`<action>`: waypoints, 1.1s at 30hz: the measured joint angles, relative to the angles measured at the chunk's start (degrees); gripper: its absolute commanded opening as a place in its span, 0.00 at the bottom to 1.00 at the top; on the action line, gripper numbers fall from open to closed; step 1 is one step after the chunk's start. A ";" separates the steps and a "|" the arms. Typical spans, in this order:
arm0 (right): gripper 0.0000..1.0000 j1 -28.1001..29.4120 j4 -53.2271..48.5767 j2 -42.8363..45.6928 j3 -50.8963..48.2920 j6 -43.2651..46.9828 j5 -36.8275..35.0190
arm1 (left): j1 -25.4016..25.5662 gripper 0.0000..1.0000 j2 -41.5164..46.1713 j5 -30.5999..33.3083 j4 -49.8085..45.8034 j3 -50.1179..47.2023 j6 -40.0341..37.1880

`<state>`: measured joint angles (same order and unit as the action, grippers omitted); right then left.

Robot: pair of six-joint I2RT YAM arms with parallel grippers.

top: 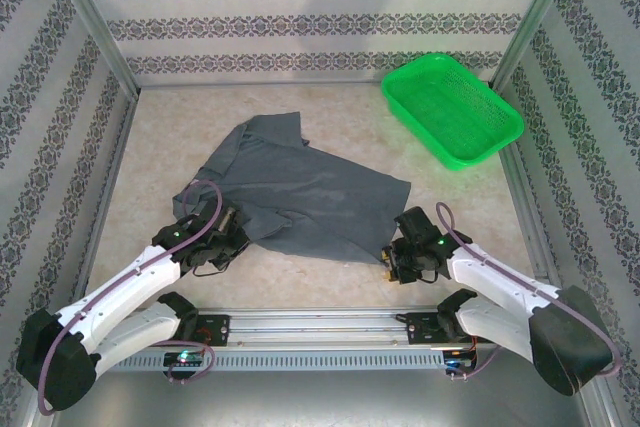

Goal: Fold and stack the t-shirts

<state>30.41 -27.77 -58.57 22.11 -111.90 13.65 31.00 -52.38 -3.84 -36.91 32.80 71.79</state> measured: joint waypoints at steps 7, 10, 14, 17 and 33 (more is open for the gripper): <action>0.00 1.51 -0.81 -0.85 0.00 -2.93 0.00 | 0.00 0.00 -0.02 0.00 0.00 0.00 -0.70; 0.00 1.73 -0.61 -0.44 0.22 -3.32 -0.79 | -0.04 0.00 0.00 0.09 -0.11 0.07 -1.25; 0.00 0.74 -2.95 -0.70 6.47 2.25 -4.63 | -2.99 0.00 0.00 1.07 -3.04 3.28 -3.69; 0.00 -1.86 -4.37 -4.17 17.86 10.62 -6.99 | -9.99 0.00 -0.02 1.14 -4.70 9.70 -7.21; 0.00 -6.49 -5.42 -14.99 66.31 56.52 -24.35 | -22.88 0.00 -1.25 17.73 -4.44 45.59 -30.34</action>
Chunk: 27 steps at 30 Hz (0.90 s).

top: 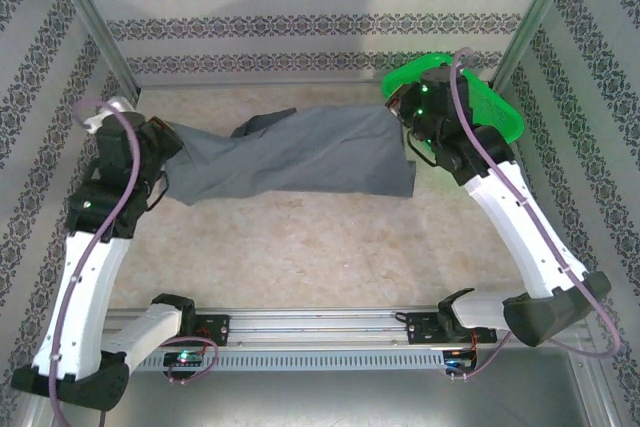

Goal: Fold and stack the t-shirts

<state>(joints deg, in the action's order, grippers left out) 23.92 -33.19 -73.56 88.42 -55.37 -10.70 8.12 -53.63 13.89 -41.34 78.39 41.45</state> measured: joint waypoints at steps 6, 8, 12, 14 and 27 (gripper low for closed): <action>0.00 -0.20 0.42 6.23 5.20 8.28 -3.13 | 0.00 0.00 4.55 8.74 2.75 8.37 -8.07; 0.00 -0.22 0.70 7.30 7.89 9.86 -3.41 | 0.00 0.00 4.07 9.46 4.09 12.28 -9.97; 0.00 -2.34 2.64 5.64 13.92 10.91 -1.97 | -0.02 0.00 -0.92 9.53 5.86 20.41 -12.22; 0.00 -3.87 3.76 3.13 16.52 10.49 0.28 | -0.37 0.00 -5.46 9.16 6.14 24.04 -12.57; 0.00 -9.92 8.15 -39.01 40.57 4.57 20.11 | -19.67 0.00 -42.38 -17.00 6.14 33.99 -5.27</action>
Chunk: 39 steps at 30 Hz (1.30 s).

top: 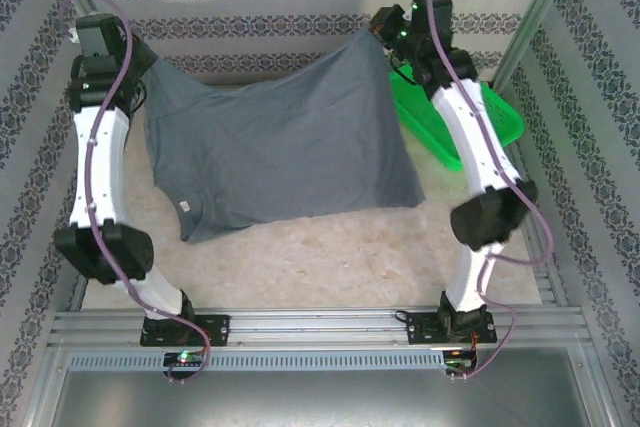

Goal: Fold and stack the t-shirts

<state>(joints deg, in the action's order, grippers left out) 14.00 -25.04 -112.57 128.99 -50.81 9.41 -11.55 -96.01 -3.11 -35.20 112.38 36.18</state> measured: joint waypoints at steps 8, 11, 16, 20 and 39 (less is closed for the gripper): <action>0.00 -2.64 -2.51 -12.92 27.34 -2.21 4.59 | -4.52 0.00 -12.17 -6.84 -5.46 34.38 0.74; 0.00 -4.35 -1.55 -10.25 28.79 -3.13 4.68 | -4.76 0.00 -13.75 -6.82 -6.36 49.59 0.81; 0.00 -6.40 -0.22 -0.13 19.69 -3.48 4.87 | -4.68 0.00 -7.30 -6.03 -10.21 54.88 0.96; 0.00 -5.84 2.34 11.82 0.15 -3.48 4.57 | -3.13 0.00 -4.50 -1.88 -21.31 55.65 0.04; 0.00 -3.02 -3.15 27.43 -63.32 -4.46 -5.73 | 14.84 0.00 26.27 11.04 -18.40 -28.65 -1.22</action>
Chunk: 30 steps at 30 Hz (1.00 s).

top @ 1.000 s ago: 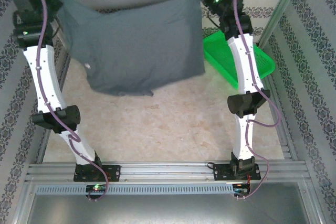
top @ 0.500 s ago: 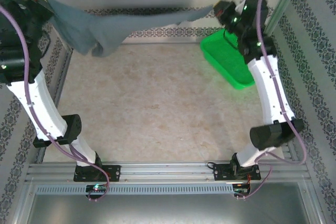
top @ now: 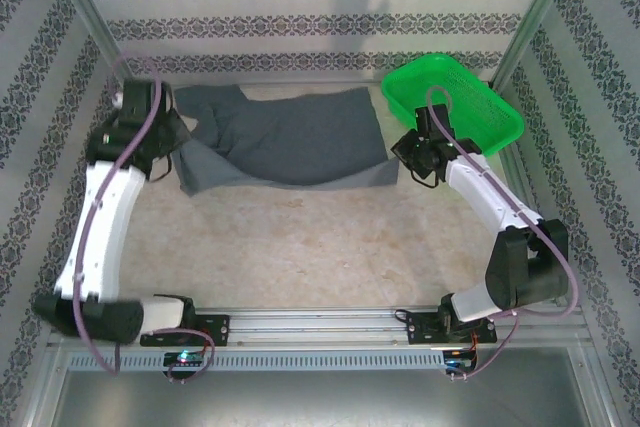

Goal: Fold and stack the t-shirts

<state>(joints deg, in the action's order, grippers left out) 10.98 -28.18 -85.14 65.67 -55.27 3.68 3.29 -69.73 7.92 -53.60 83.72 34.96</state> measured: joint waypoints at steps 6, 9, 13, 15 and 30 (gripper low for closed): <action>0.00 -1.14 -2.40 -1.18 -4.55 0.20 -0.72 | 0.00 0.00 17.79 -3.61 12.44 -32.94 6.12; 0.00 -1.70 -4.55 -1.27 -7.52 0.81 -1.40 | 0.26 0.00 20.59 -6.51 12.90 -41.33 9.38; 0.00 -2.19 -6.32 -0.37 -10.16 1.22 -2.51 | 1.88 0.00 27.04 -9.55 10.99 -46.34 12.76; 0.00 -2.25 -7.08 1.25 -11.56 1.20 -3.10 | 3.23 0.00 30.01 -10.91 9.16 -48.28 14.14; 0.00 -2.21 -14.40 15.76 -18.82 -0.26 -6.97 | 12.63 0.00 29.22 -10.45 -0.94 -47.63 19.80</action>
<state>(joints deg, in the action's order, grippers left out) 8.78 -42.59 -69.38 46.85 -55.53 -3.29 15.92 -40.51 -2.52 -54.54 36.10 54.76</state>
